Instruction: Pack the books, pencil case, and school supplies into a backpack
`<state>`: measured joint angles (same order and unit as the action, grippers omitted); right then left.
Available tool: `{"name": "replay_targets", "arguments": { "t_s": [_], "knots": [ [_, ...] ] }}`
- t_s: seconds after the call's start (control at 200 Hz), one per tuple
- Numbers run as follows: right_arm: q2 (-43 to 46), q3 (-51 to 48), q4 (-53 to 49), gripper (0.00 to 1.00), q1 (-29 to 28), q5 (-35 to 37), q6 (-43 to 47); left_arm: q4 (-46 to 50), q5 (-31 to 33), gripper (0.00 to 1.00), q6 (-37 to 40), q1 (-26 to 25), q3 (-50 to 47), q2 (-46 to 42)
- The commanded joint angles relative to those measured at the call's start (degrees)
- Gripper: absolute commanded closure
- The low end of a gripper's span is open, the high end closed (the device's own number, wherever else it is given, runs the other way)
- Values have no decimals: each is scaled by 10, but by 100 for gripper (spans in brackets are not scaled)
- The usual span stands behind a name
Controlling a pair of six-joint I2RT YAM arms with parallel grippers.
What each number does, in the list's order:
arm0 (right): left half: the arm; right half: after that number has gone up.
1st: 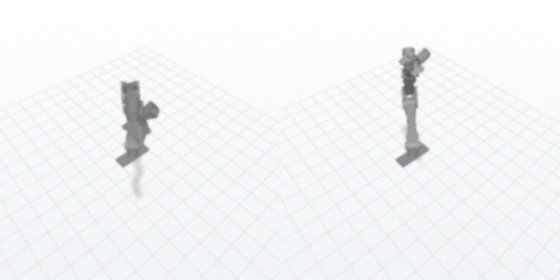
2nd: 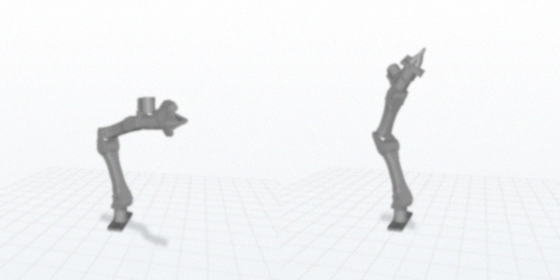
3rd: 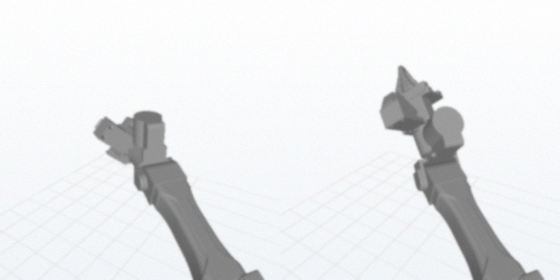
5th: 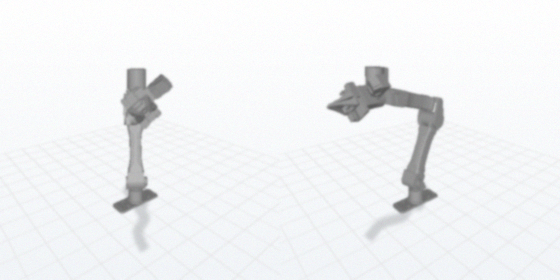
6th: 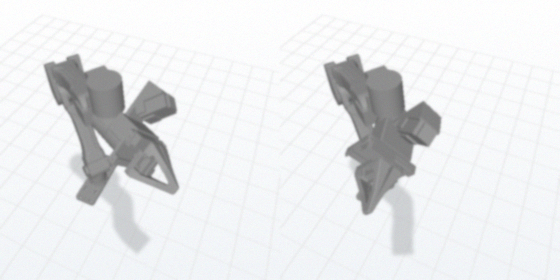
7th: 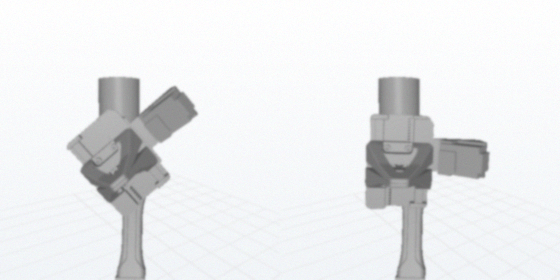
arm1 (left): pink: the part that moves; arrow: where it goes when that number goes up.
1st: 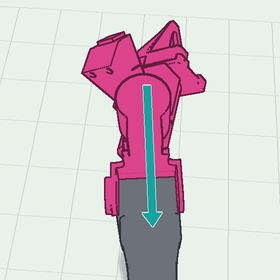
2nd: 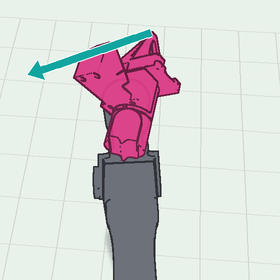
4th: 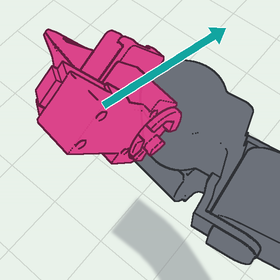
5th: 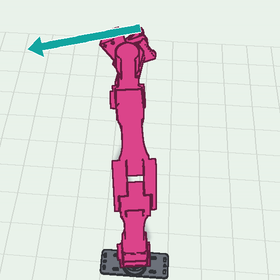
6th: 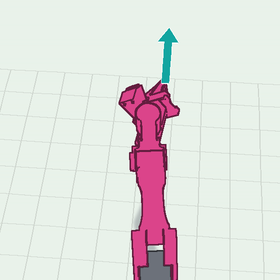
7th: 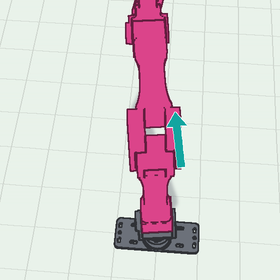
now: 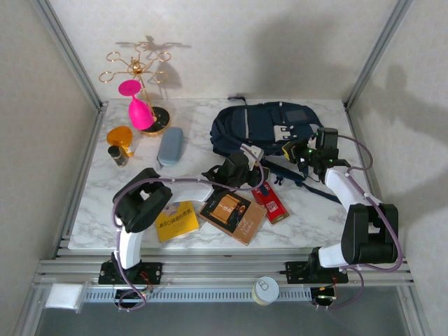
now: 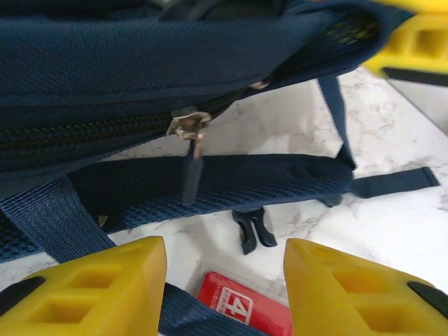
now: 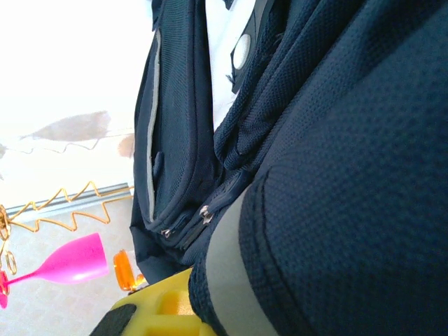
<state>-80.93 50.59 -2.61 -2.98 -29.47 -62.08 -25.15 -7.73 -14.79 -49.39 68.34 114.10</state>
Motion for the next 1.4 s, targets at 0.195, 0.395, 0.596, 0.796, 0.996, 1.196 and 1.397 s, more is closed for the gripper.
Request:
{"name": "replay_targets", "arguments": {
  "t_s": [0.195,0.395,0.596,0.796,0.996,1.196,1.397],
  "knots": [
    [8,13,31,100,0,-34,14,-71,20,66,-22,12,46,48],
    [5,9,28,100,0,-33,19,-75,15,86,-7,15,53,51],
    [4,24,14,100,2,-28,31,-58,15,100,-1,18,48,33],
    [-1,47,0,100,22,-35,51,-12,20,100,4,18,11,-19],
    [-30,94,-23,100,42,-49,86,59,79,100,8,18,-55,-89],
    [-98,172,-76,100,46,-46,136,107,38,100,3,11,-110,-148],
    [-153,227,-97,100,48,-65,155,102,17,100,-21,-10,-123,-169]
  ]
}}
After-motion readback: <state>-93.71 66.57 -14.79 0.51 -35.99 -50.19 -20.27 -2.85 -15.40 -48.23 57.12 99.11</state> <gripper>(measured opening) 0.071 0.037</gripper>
